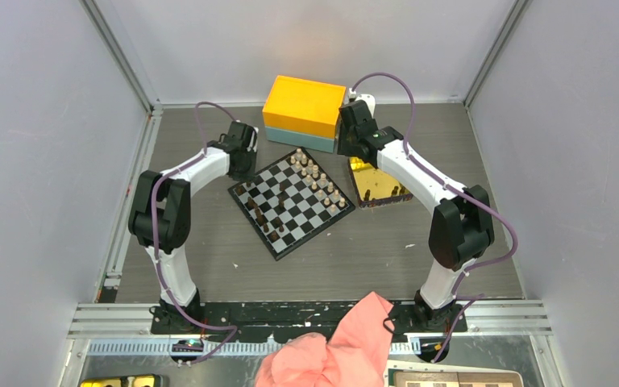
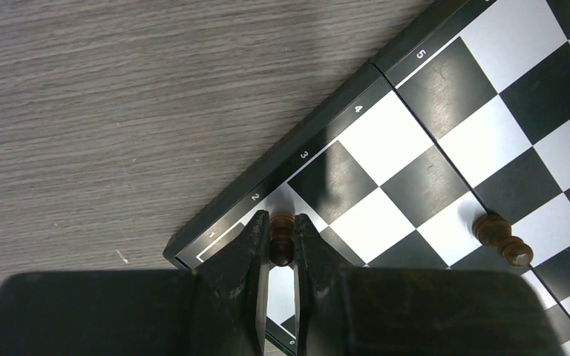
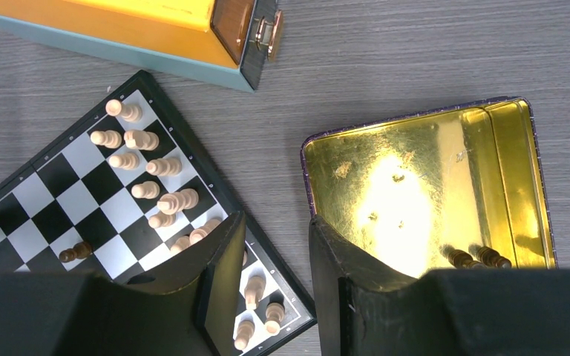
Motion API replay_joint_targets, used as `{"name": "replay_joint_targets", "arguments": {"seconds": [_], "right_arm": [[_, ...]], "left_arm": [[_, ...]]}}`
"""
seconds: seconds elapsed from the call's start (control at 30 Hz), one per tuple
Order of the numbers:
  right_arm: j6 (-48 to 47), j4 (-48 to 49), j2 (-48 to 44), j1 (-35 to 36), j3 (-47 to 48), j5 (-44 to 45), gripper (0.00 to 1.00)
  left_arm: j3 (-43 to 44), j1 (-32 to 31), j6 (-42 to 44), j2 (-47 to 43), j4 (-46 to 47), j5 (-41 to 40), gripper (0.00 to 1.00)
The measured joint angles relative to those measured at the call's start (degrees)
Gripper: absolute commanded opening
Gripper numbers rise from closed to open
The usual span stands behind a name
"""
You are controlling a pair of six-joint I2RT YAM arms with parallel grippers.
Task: Set up the chess pieces on the board
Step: Place the chess piece on the chessboard.
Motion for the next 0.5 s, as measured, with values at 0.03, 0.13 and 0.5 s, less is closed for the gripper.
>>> {"name": "replay_joint_targets", "arguments": {"seconds": [0.03, 0.13, 0.5], "right_arm": [[0.0, 0.0, 0.0, 0.0, 0.0, 0.0, 0.43], [0.0, 0.0, 0.0, 0.0, 0.0, 0.0, 0.43], [0.0, -0.1, 1.2, 0.0, 0.1, -0.5, 0.43]], "left_arm": [[0.0, 0.0, 0.0, 0.0, 0.0, 0.1, 0.10], [0.0, 0.0, -0.1, 0.0, 0.0, 0.1, 0.25], [0.0, 0.0, -1.0, 0.0, 0.0, -1.0, 0.49]]}}
